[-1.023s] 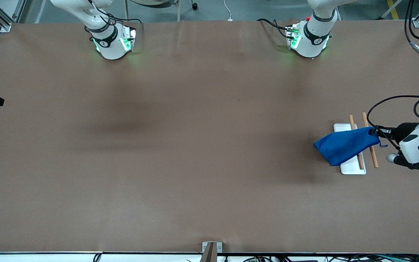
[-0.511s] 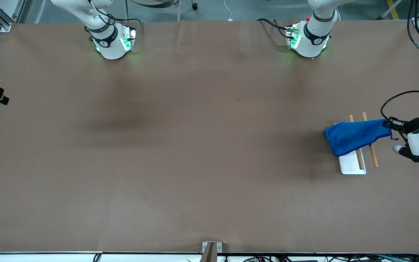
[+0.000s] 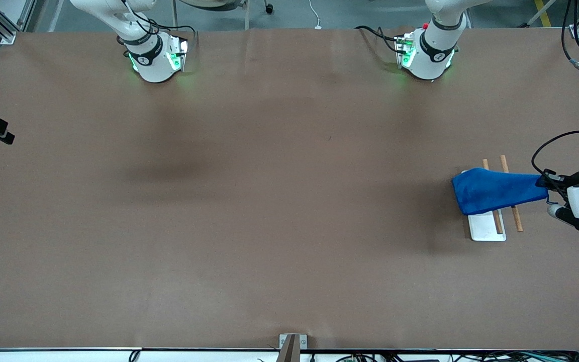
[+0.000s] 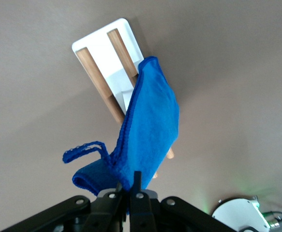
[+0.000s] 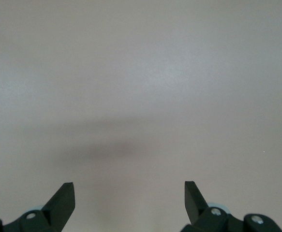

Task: Right arm passes towel to left arm to hang
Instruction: 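Drape the towel over the wooden dowels with the left gripper, then open the left gripper and release the towel on the dowels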

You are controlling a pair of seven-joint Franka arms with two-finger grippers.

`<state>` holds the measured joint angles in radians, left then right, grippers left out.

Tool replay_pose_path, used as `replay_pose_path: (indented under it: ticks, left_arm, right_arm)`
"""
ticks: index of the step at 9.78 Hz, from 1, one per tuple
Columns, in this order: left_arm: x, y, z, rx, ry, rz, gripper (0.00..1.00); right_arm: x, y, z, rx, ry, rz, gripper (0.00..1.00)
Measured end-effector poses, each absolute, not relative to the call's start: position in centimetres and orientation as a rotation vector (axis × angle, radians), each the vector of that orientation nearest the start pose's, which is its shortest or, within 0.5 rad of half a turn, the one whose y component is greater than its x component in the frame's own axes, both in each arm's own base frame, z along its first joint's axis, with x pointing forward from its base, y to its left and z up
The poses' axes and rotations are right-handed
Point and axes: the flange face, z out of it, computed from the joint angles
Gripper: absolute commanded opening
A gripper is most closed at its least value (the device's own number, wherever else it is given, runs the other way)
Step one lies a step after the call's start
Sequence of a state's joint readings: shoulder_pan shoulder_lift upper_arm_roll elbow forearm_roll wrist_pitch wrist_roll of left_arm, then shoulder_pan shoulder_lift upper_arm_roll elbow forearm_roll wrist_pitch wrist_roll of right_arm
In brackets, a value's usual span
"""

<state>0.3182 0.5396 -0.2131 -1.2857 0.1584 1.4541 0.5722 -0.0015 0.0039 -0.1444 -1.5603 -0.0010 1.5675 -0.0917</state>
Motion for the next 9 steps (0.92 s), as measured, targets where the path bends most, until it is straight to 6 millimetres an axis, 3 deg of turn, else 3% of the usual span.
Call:
replay_pose_path:
  ticks: [5,9]
  left_arm:
    - [65.4,15.8,40.9,-3.11,0.684,0.556,0.01]
    - [65.2,17.2,40.9,-3.098,0.716,0.555,0.01]
  right_arm:
    - [55.1,-6.4,62.3,-3.141,0.038,0.02,1.0]
    - [55.0,-6.8,62.3,-3.141,0.048,0.02,1.0]
